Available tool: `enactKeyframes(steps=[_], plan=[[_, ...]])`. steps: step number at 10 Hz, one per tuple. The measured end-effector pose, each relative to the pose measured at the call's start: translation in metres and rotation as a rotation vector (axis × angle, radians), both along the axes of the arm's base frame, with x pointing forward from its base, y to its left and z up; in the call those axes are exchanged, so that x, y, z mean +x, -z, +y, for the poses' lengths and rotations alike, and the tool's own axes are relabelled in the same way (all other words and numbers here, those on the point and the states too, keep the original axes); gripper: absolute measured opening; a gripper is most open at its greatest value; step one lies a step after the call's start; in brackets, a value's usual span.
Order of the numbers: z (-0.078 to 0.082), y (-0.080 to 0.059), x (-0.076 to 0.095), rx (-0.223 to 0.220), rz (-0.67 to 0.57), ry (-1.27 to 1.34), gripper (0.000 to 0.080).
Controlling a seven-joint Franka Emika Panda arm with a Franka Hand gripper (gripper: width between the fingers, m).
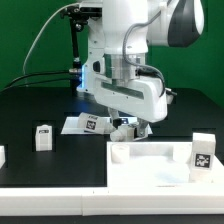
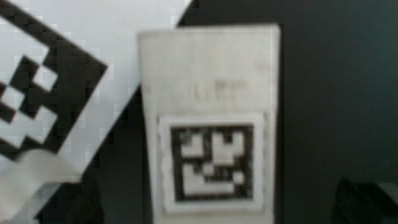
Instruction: Assemble square table
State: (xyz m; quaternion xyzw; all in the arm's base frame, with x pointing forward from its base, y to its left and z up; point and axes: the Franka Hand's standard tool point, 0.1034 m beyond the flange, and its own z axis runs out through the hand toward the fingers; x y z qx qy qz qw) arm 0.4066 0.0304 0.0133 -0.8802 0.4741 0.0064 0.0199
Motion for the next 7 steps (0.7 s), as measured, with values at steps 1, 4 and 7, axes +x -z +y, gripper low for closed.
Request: enactKeyframes(steps=[1, 4, 7], plan=[[0.0036, -0.0002, 0.0, 0.003, 0.003, 0.023, 0.0649], [0.0032, 0.0004, -0.0003, 0.001, 0.004, 0.028, 0.0521], [0.005, 0.0005, 0.0007, 0.012, 0.018, 0.068, 0.0284]])
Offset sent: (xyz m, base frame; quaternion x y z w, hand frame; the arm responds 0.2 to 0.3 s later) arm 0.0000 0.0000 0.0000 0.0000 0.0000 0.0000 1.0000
